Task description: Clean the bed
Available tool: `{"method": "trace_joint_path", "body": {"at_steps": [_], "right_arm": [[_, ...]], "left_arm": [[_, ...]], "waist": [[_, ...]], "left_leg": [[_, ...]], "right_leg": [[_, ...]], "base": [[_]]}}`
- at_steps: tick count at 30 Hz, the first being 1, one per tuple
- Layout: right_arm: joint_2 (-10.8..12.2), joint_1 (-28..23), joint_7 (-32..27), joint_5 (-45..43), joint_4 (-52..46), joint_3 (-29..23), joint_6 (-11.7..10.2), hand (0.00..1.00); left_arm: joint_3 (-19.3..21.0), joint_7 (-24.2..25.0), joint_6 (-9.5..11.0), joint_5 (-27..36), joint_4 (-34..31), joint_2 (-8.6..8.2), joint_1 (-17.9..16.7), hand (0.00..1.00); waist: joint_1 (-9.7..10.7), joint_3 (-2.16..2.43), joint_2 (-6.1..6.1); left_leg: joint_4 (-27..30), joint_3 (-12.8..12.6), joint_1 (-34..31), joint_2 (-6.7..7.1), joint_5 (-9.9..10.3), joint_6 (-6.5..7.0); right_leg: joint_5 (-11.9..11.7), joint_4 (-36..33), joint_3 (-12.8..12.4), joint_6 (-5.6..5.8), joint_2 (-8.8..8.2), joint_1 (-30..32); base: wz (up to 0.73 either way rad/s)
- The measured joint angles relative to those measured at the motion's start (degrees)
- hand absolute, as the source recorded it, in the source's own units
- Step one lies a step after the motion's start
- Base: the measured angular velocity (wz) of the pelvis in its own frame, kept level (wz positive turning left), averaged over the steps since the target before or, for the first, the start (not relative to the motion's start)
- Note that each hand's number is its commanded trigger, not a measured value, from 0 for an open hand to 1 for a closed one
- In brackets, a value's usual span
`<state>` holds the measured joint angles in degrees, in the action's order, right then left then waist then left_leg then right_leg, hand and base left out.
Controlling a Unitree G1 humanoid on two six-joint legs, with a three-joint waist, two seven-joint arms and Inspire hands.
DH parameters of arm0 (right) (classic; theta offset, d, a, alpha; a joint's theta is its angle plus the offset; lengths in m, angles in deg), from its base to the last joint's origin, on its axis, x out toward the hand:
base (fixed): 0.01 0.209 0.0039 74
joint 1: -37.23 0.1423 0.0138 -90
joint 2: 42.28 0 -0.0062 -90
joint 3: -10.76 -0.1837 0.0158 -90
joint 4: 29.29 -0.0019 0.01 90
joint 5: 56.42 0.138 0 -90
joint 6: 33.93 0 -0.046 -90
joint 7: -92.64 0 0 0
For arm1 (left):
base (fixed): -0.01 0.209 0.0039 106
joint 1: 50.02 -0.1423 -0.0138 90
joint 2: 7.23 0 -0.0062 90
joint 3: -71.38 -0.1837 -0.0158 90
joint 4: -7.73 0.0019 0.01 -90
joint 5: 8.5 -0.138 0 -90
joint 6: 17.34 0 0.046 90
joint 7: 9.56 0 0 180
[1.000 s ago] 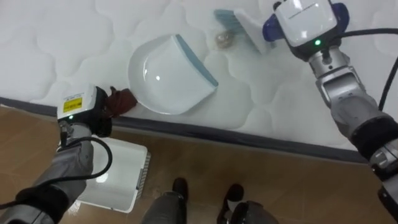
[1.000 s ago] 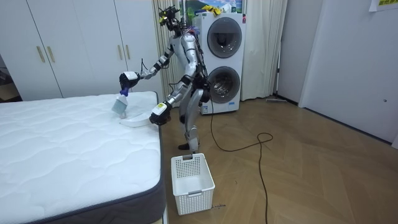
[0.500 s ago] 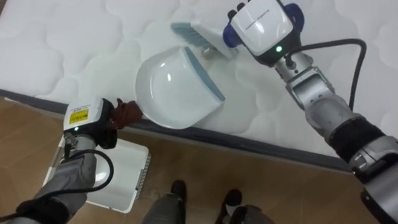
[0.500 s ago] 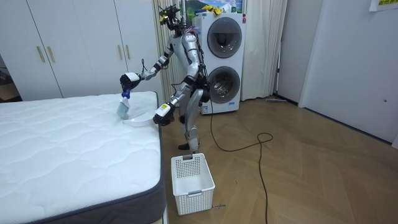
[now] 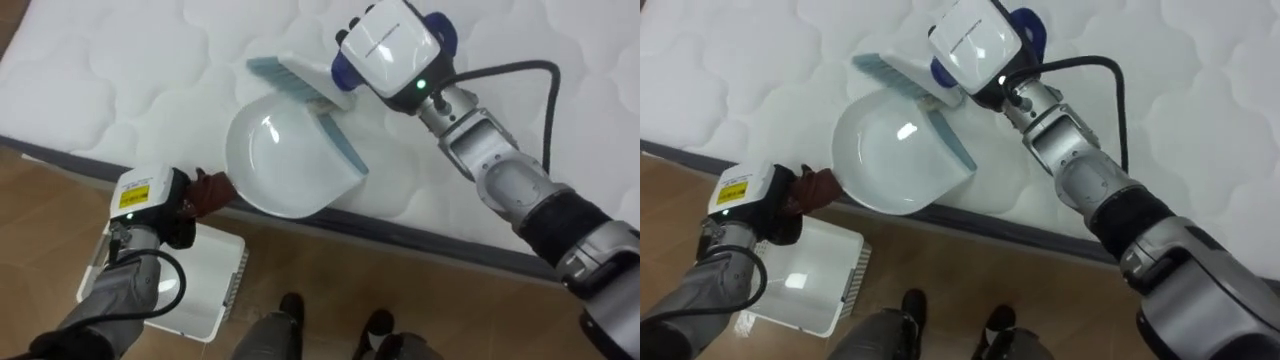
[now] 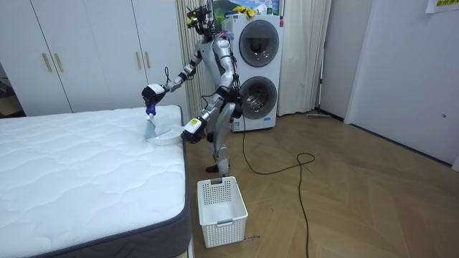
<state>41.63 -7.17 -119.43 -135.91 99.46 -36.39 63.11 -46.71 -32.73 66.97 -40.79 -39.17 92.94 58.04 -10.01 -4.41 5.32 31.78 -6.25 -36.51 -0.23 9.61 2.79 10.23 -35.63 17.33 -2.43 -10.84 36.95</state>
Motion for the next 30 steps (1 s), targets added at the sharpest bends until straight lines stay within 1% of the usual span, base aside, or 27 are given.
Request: {"method": "trace_joint_path", "body": {"at_steps": [6,12,15,19,21,24,26,28,30], "right_arm": [[-0.2,-0.05,2.57,1.35,0.02,0.91,-0.03,1.0],[-0.59,-0.16,3.57,5.96,1.34,1.02,-0.13,1.0],[-0.98,-0.17,4.05,8.53,2.76,1.03,-1.15,1.0],[-1.31,-0.19,4.09,17.35,6.28,1.0,-2.05,1.0],[-2.11,-0.23,4.11,18.83,6.24,0.99,-2.41,1.0],[-2.94,-0.31,4.11,19.61,5.16,0.88,-3.48,1.0],[-2.74,-0.93,4.11,20.14,4.18,0.86,-3.67,1.0],[-2.31,-1.53,4.39,20.81,2.73,0.93,-4.61,1.0],[-1.78,-1.58,5.26,20.97,2.27,0.99,-5.06,1.0]], "left_arm": [[0.0,0.14,-0.02,0.02,0.32,0.01,-0.11,1.0],[-0.28,0.26,0.39,0.09,0.33,0.01,-0.14,1.0],[-0.31,0.27,1.06,0.08,0.42,0.0,-0.13,1.0],[-0.37,0.26,1.95,0.16,0.73,-0.03,-0.08,1.0],[-0.3,0.25,1.97,0.08,0.75,-0.24,0.09,1.0],[-0.28,0.25,2.24,0.0,0.8,-0.2,0.43,1.0],[-0.27,0.28,2.46,0.03,0.78,-0.17,0.5,1.0],[-0.25,0.46,2.89,0.2,1.05,0.14,0.73,1.0],[-0.1,0.97,3.34,0.16,1.37,0.19,1.06,1.0]], "waist": [[-0.18,0.01,-0.04],[-0.41,0.03,-0.16],[-0.61,0.02,-0.17],[-0.62,-0.06,-0.3],[-0.62,-0.16,-0.64],[-1.0,-0.1,-0.78],[-0.99,-0.05,-0.9],[-0.87,-0.06,-0.9],[-0.98,-0.06,-0.9]], "left_leg": [[0.1,0.0,-0.11,-0.02,0.01,-0.04],[0.52,0.29,-0.26,0.08,0.03,-0.06],[0.53,0.37,-0.44,0.13,0.04,-0.06],[0.56,0.94,-0.73,0.45,0.04,-0.05],[0.77,1.02,-1.01,0.44,0.16,-0.01],[0.82,0.92,-1.6,0.53,0.33,-0.04],[0.83,0.84,-1.82,0.15,0.36,0.0],[0.96,1.0,-1.97,0.11,0.37,-0.02],[0.98,1.0,-1.97,0.11,0.41,-0.07]], "right_leg": [[0.42,0.03,0.04,-0.14,0.0,0.03],[0.56,-0.22,0.06,-0.08,-0.04,0.09],[0.65,-0.27,0.11,-0.03,-0.06,0.19],[0.81,-0.26,0.18,0.05,-0.15,0.18],[0.85,-0.23,0.21,0.12,-0.14,0.27],[0.95,-0.37,-0.06,0.25,-0.11,1.11],[0.98,-0.5,0.07,0.23,-0.23,1.27],[1.08,-0.5,0.32,0.1,-0.25,1.25],[1.13,-0.6,0.34,0.06,-0.23,1.25]], "base": [[0.0],[0.01],[0.02],[0.06],[0.02],[-0.03],[0.02],[0.05],[0.0]]}}
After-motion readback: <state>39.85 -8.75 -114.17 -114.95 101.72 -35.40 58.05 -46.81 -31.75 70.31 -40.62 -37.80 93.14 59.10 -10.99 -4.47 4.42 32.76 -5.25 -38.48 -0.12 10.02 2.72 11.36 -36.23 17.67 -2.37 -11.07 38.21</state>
